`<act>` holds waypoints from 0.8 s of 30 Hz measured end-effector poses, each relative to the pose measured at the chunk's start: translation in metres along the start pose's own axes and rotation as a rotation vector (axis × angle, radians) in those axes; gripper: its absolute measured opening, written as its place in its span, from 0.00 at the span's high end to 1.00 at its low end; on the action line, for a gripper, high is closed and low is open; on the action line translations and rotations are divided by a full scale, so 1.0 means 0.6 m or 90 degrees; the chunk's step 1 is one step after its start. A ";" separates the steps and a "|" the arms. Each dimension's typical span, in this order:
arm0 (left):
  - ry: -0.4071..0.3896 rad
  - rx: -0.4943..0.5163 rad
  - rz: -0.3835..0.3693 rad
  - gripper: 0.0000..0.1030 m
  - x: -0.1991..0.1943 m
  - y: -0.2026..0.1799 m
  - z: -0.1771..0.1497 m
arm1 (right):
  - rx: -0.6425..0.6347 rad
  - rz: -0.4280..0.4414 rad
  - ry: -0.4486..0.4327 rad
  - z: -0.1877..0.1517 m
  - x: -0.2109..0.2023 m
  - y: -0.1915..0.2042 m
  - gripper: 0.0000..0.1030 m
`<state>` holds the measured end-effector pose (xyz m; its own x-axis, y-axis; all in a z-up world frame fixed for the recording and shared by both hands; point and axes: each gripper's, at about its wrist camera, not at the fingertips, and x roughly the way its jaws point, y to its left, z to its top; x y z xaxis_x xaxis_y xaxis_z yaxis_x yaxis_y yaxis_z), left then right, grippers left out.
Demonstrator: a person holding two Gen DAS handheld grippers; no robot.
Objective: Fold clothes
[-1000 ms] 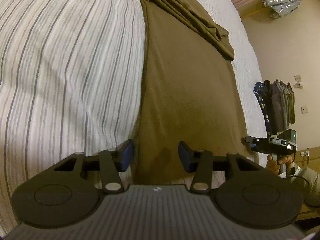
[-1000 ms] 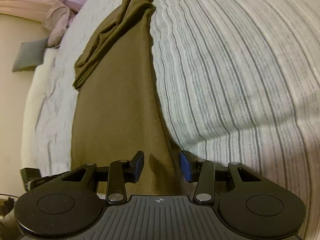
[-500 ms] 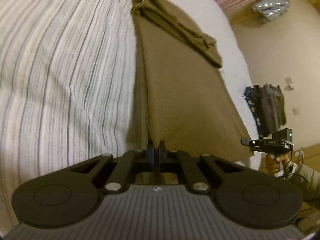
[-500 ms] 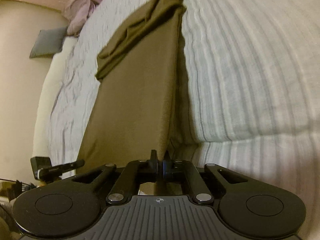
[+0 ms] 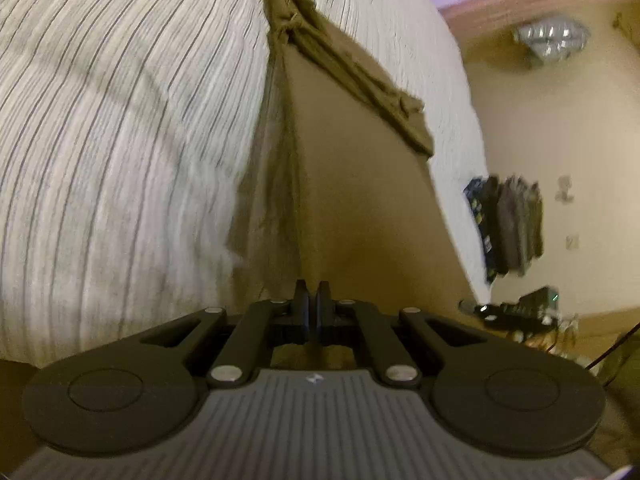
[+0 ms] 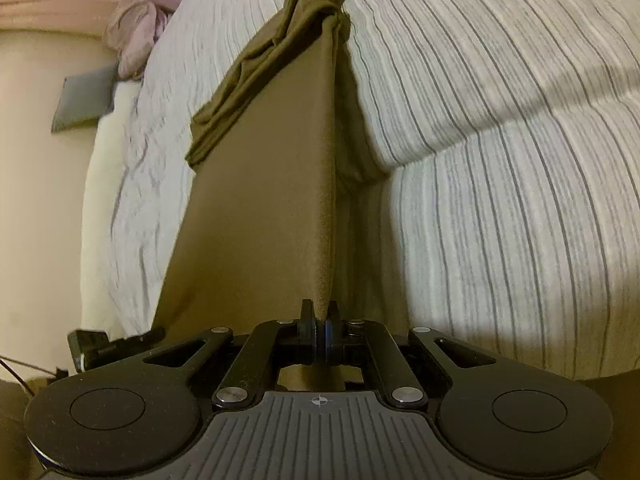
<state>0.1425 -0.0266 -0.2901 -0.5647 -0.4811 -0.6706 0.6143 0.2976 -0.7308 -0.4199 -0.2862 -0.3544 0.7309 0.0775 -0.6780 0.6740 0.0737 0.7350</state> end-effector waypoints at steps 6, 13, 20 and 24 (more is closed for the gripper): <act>-0.073 -0.018 -0.059 0.99 -0.003 -0.029 0.091 | -0.006 0.046 -0.079 0.104 -0.026 0.055 0.98; -0.162 -0.038 -0.119 0.99 0.065 -0.045 0.281 | 0.002 0.079 -0.129 0.296 0.013 0.106 0.98; -0.194 -0.159 -0.080 0.93 0.208 0.014 0.475 | 0.176 0.026 -0.180 0.496 0.138 0.062 0.37; -0.225 -0.137 -0.014 0.88 0.217 0.022 0.499 | 0.092 -0.038 -0.240 0.517 0.126 0.068 0.33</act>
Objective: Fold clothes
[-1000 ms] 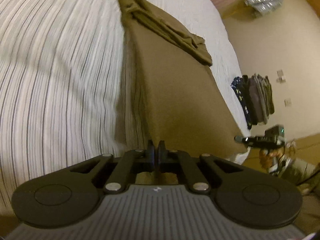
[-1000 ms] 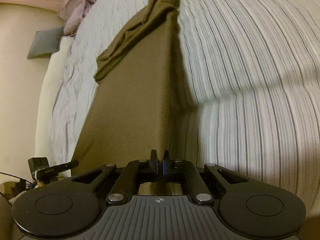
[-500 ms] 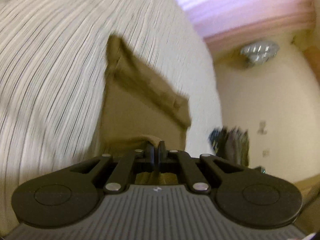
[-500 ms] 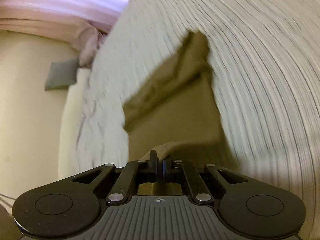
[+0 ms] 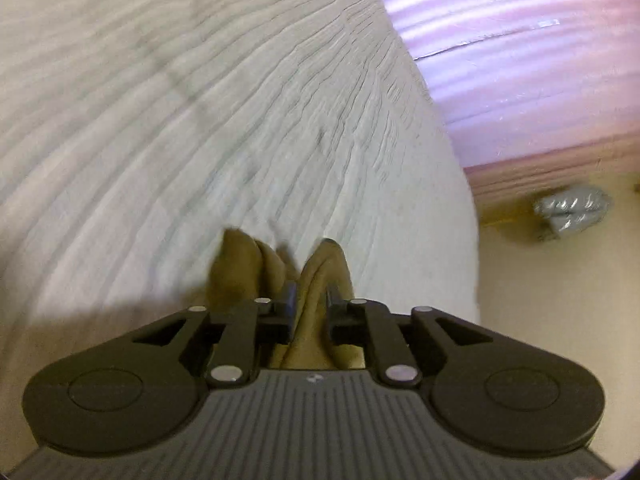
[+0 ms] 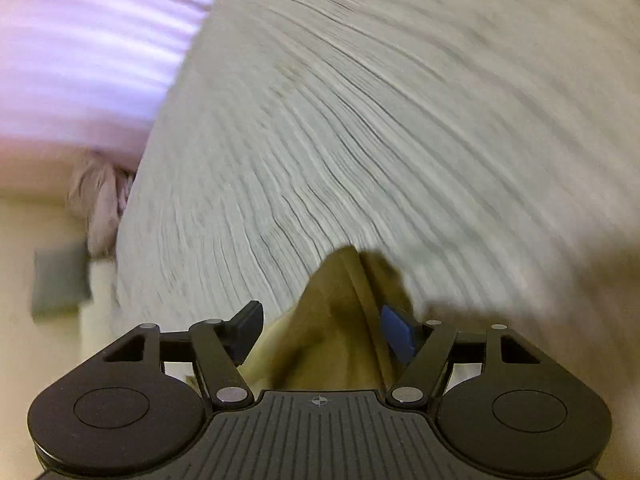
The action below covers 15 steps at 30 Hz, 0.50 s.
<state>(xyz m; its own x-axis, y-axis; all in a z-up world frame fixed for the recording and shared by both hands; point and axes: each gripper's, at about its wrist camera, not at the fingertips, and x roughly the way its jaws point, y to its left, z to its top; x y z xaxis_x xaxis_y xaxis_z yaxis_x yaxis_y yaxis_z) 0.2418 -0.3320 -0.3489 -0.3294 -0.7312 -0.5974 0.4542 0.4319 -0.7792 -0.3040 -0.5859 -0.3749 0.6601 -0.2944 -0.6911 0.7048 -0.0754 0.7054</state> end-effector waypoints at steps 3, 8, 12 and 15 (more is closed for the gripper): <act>0.016 0.072 0.030 0.86 -0.013 -0.005 -0.013 | -0.130 -0.033 -0.016 -0.010 -0.019 0.013 0.33; 0.035 0.175 0.049 0.74 0.011 -0.034 -0.016 | -0.297 -0.076 -0.001 -0.031 0.004 0.028 0.48; 0.044 0.221 0.051 0.73 0.063 -0.057 -0.014 | -0.316 -0.085 -0.012 -0.020 0.038 0.031 0.48; 0.041 0.254 0.072 0.74 0.097 -0.067 -0.016 | -0.345 -0.090 -0.018 -0.016 0.053 0.035 0.48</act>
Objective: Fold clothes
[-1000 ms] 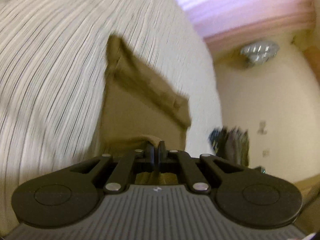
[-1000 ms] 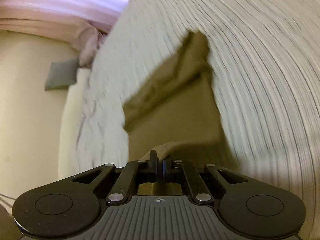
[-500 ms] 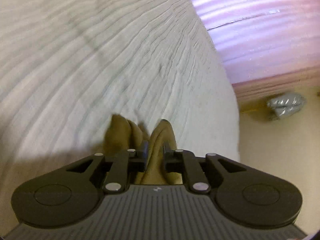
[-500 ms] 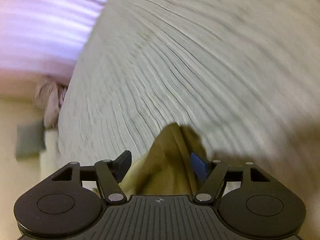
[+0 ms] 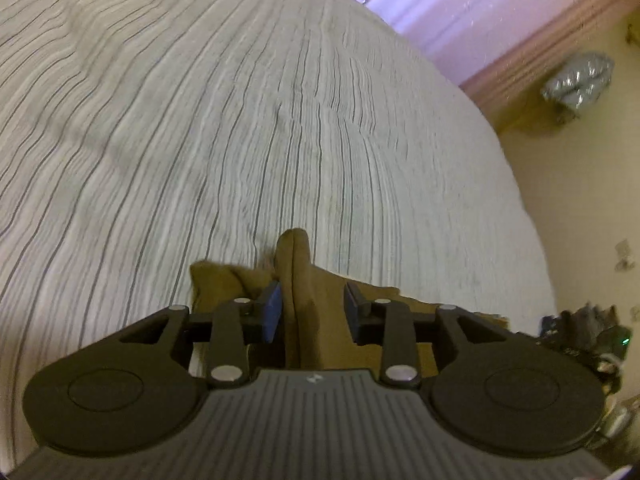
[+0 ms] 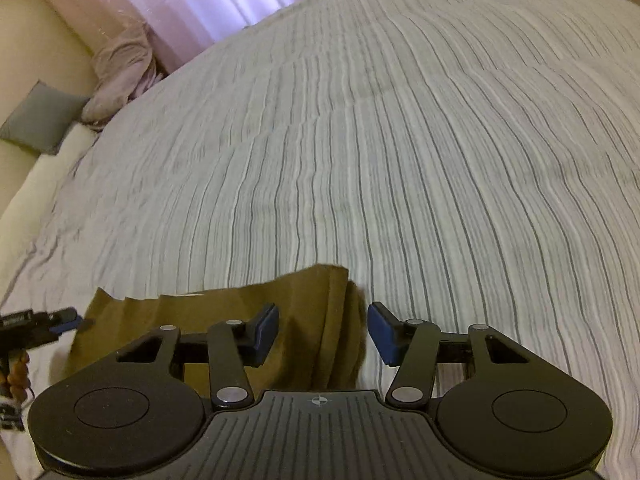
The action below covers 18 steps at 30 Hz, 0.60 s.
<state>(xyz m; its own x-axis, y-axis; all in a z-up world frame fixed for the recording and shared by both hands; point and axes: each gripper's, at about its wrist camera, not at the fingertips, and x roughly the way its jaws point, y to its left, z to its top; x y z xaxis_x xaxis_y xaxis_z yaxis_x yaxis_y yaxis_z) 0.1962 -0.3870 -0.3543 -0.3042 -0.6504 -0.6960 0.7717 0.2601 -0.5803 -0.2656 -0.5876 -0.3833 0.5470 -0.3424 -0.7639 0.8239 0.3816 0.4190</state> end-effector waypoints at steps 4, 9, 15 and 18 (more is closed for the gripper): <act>0.007 0.023 0.013 0.75 0.011 -0.004 -0.004 | -0.020 0.002 0.001 -0.004 0.006 -0.001 0.71; 0.016 0.064 0.008 0.98 0.011 -0.014 -0.011 | -0.051 0.006 0.005 -0.007 0.016 0.014 0.99; -0.078 0.047 -0.026 0.99 -0.048 -0.012 -0.024 | -0.097 -0.006 -0.075 -0.005 -0.025 0.046 0.99; -0.087 0.027 0.002 0.99 -0.055 0.004 -0.033 | -0.106 -0.017 -0.076 -0.002 -0.009 0.055 0.99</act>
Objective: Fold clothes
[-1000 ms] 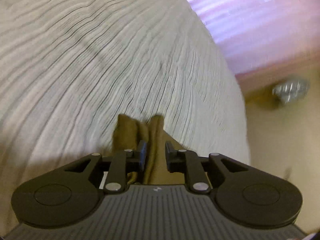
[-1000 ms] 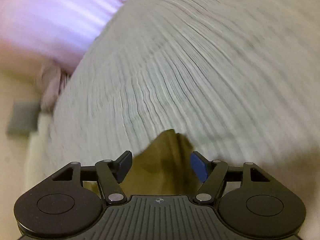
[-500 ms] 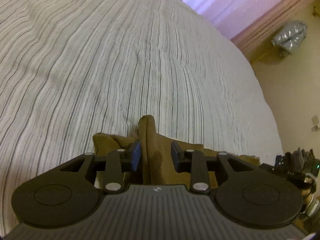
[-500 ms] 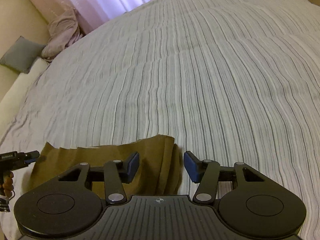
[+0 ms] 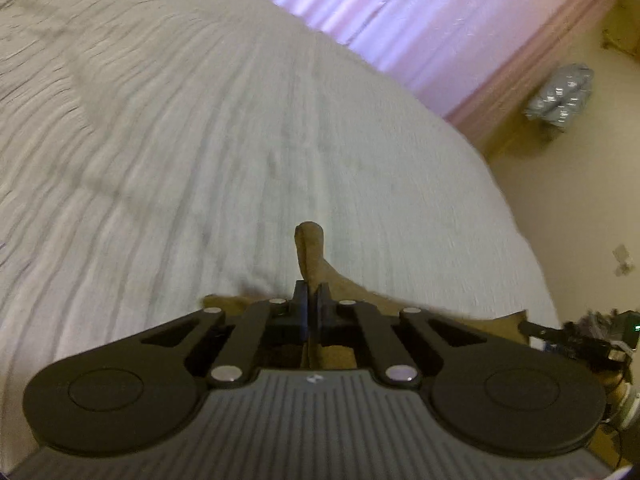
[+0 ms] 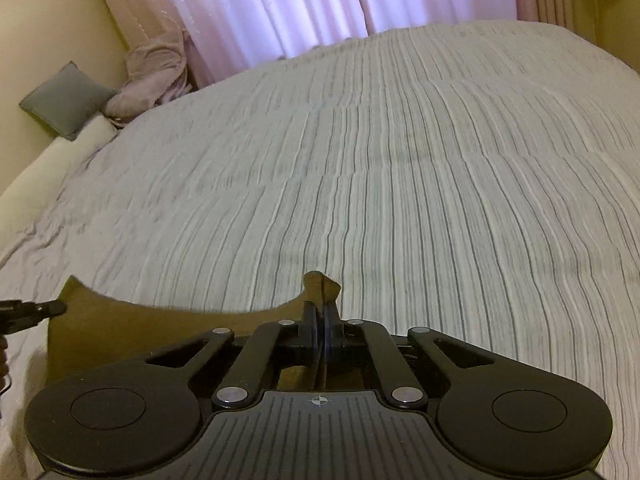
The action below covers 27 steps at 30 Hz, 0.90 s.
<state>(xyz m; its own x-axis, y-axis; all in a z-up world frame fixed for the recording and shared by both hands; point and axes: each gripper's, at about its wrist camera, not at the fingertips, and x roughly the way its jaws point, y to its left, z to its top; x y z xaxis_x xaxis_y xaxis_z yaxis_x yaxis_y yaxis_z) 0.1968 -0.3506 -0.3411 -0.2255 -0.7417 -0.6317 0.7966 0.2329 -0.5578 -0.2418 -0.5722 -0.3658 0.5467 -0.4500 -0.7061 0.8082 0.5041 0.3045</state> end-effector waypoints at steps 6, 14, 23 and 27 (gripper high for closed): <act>0.021 0.000 0.044 0.98 0.023 0.011 -0.014 | -0.005 -0.068 0.067 -0.006 0.063 -0.009 0.99; -0.027 0.006 0.138 0.88 -0.009 -0.030 -0.019 | -0.025 -0.191 -0.006 -0.013 0.013 0.037 0.37; 0.017 0.125 0.123 0.89 0.072 -0.083 -0.053 | -0.181 -0.148 0.034 -0.092 0.073 0.111 0.38; 0.005 0.090 0.128 0.94 0.076 -0.043 -0.058 | -0.086 -0.170 0.049 -0.114 0.078 0.031 0.38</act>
<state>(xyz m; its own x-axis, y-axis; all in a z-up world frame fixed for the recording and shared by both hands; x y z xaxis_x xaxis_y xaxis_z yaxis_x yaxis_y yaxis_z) 0.1464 -0.3688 -0.3744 -0.0592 -0.6842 -0.7269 0.8967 0.2836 -0.3400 -0.2160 -0.5334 -0.4368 0.2970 -0.5247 -0.7978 0.8817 0.4714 0.0182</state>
